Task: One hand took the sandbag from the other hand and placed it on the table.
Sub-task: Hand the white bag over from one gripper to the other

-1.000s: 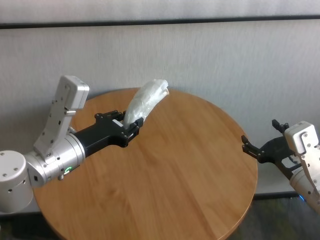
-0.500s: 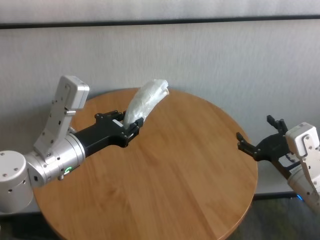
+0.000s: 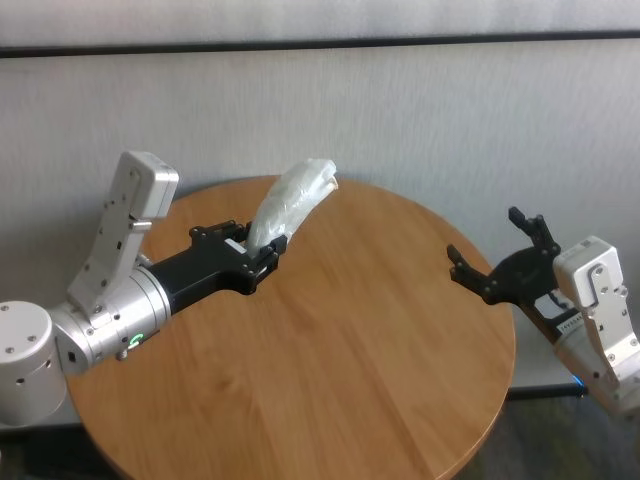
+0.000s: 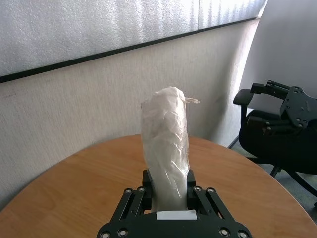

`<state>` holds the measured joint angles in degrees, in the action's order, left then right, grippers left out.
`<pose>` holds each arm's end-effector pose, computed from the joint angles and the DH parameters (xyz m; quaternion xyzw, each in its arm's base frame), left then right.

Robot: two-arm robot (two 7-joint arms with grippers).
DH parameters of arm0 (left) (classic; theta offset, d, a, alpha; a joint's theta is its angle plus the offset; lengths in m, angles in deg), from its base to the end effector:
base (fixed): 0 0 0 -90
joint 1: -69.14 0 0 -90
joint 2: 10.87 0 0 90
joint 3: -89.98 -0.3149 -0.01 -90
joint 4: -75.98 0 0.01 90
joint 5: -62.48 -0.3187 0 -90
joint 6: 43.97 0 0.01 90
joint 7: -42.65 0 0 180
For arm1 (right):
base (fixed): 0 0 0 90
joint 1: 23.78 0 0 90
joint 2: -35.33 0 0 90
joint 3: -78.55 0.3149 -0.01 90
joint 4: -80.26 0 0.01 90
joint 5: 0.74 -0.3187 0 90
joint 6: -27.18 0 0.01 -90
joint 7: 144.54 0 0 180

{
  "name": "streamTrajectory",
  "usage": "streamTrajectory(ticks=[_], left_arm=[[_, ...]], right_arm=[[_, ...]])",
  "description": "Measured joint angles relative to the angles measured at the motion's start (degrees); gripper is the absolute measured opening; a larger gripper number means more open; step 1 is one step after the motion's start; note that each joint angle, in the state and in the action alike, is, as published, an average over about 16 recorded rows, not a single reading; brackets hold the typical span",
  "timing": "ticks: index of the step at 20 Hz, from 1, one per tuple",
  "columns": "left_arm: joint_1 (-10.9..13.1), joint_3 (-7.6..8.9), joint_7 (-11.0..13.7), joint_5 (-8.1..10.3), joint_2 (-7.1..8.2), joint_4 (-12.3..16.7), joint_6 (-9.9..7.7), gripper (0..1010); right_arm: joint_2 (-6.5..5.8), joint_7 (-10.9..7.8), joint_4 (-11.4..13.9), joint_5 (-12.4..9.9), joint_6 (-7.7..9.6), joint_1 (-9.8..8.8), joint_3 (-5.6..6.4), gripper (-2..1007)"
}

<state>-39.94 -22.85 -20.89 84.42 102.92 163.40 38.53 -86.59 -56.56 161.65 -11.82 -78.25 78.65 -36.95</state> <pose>0.4133 0.0172 -0.2432 0.0496 -0.0332 0.3786 0.9236 0.3783 -0.0749 -0.3169 -0.0757 -0.1915 -0.5361 0.8187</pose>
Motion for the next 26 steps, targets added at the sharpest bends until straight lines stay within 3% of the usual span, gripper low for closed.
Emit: streamTrajectory(ticks=[8,15,20,26], left_arm=[[0.0,0.0,0.0,0.0,0.0,0.0,0.0,400],[0.0,0.0,0.0,0.0,0.0,0.0,0.0,400],[0.0,0.0,0.0,0.0,0.0,0.0,0.0,400],[0.0,0.0,0.0,0.0,0.0,0.0,0.0,400]], right_arm=[[2.07,-2.1,0.6,-0.2,-1.4,1.14,0.83,1002],[3.3,-5.55,1.0,-4.5,-1.0,1.25,2.84,1002],[3.68,-9.09,2.2,-10.5,2.88,0.54,4.84,1002],[4.31,-14.03,4.6,-20.0,10.63,-0.54,7.54,1002]])
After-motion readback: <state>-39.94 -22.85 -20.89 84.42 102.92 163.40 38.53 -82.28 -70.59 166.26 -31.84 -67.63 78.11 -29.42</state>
